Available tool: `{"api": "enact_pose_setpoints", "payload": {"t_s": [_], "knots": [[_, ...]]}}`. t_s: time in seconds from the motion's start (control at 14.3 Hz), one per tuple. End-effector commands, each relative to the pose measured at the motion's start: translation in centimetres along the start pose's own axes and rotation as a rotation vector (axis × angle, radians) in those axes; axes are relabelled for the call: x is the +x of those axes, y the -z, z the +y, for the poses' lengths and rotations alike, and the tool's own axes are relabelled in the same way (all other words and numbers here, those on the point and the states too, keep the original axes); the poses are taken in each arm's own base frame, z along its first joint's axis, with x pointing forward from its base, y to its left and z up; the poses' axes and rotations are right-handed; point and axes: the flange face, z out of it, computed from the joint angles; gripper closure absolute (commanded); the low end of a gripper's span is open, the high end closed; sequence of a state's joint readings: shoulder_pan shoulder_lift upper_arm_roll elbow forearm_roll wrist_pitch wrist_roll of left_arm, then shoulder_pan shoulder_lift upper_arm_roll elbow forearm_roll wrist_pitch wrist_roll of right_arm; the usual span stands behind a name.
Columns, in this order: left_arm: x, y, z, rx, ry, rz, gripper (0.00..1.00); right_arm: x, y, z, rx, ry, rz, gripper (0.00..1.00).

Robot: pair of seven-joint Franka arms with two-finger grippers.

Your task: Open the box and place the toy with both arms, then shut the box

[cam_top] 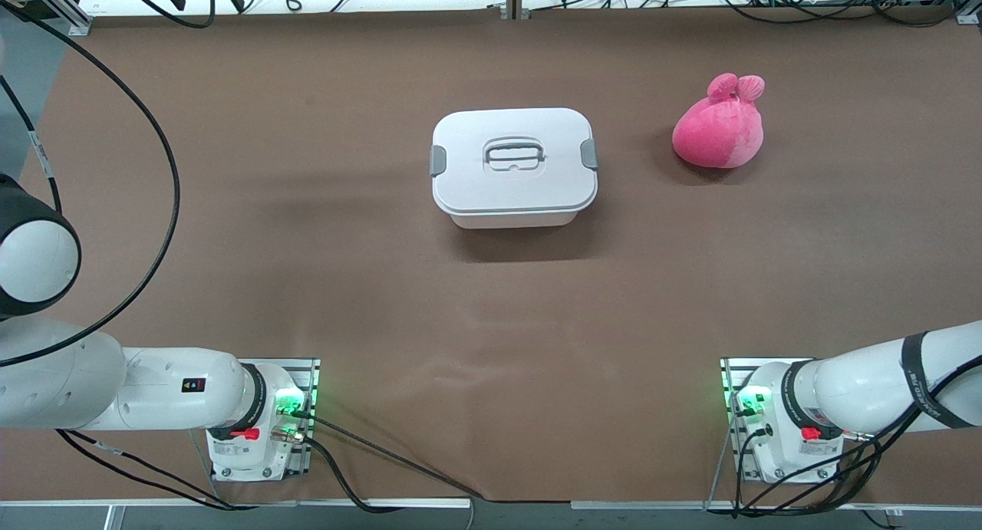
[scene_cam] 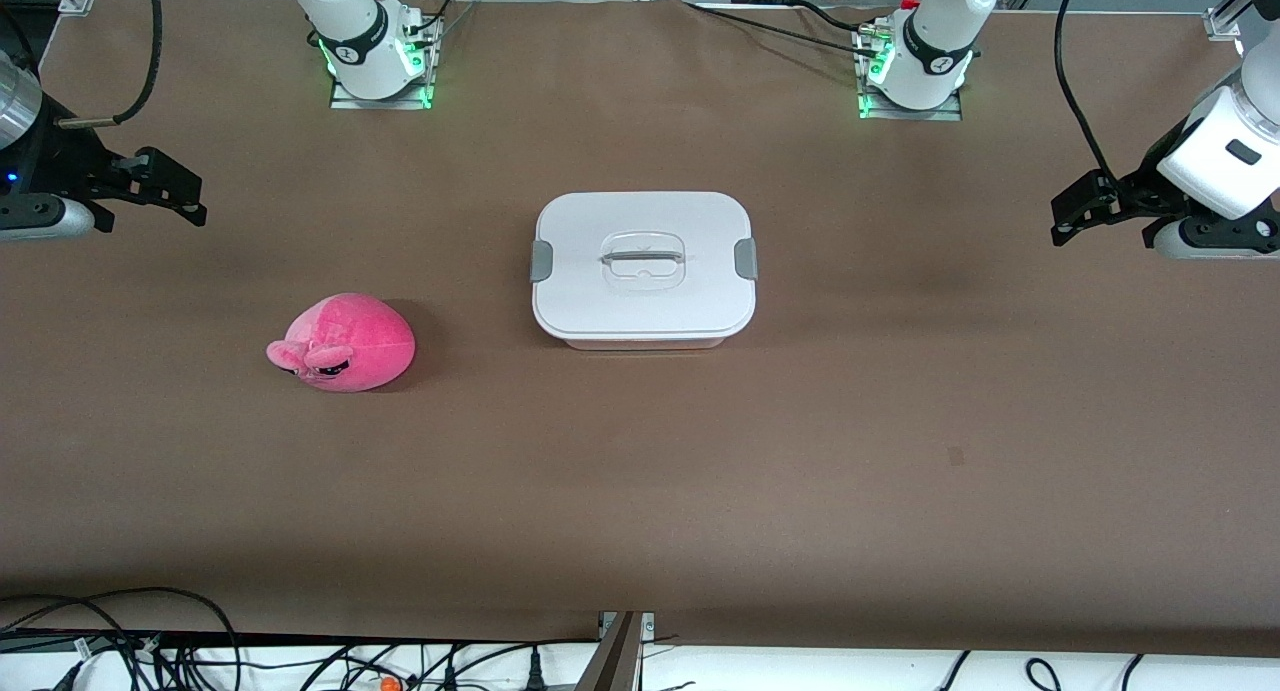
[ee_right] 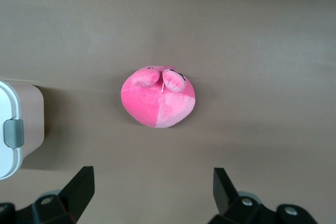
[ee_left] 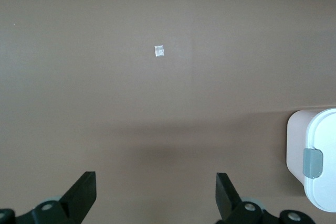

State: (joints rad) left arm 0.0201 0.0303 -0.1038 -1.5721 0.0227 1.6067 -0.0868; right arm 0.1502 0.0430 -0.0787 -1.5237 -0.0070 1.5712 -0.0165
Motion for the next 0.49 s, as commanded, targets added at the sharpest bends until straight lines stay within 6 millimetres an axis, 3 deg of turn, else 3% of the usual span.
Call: {"api": "enact_pose_setpoints", "payload": {"t_s": [0.0, 0.42], "knots": [[0.21, 0.53, 0.11, -0.004, -0.006, -0.005, 0.0, 0.3, 0.6, -0.04, -0.011, -0.011, 0.006, 0.0], [0.18, 0.54, 0.42, -0.001, -0.01, -0.004, 0.0, 0.3, 0.6, -0.02, -0.012, -0.011, 0.006, 0.0]]}}
